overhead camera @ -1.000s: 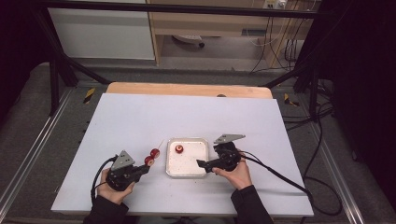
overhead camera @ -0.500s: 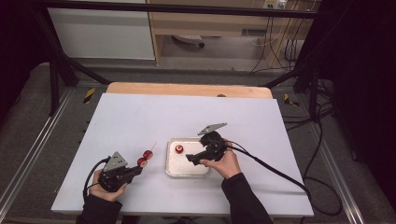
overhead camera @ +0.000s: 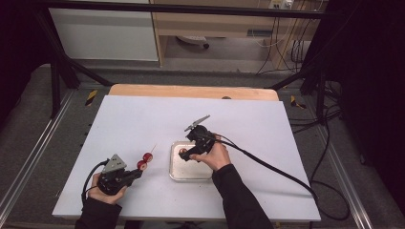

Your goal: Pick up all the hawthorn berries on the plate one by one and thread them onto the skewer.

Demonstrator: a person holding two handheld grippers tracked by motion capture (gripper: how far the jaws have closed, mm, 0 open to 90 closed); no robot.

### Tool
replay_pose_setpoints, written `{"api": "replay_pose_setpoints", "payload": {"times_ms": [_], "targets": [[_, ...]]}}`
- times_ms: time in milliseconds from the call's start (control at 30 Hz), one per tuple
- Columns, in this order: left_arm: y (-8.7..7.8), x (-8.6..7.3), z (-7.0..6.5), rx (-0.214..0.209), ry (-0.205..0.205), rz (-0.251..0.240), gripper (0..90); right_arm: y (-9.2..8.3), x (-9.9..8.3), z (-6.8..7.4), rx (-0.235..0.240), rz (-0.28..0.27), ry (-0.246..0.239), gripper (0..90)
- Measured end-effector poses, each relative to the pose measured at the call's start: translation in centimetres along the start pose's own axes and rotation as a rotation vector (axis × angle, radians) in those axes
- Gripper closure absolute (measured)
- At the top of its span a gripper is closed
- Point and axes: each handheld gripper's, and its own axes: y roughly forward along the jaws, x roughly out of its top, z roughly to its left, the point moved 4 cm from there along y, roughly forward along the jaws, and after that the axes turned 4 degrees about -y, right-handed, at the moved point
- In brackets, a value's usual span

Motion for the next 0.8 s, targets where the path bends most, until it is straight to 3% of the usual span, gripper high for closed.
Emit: {"api": "replay_pose_setpoints", "payload": {"times_ms": [367,633,800], "targets": [[0.1,0.0,0.0,-0.003,0.0,0.004,88.0,2.3,1.3,-0.2,0.016,0.139,-0.043,30.3],[0.2,0.0,-0.2,-0.006,0.009,0.011,88.0,3.5,1.6,-0.7,0.028,0.197,-0.026,44.2],[0.4,0.0,-0.3,-0.01,0.013,0.018,88.0,4.0,1.7,-0.9,0.038,0.221,-0.001,47.9]]}}
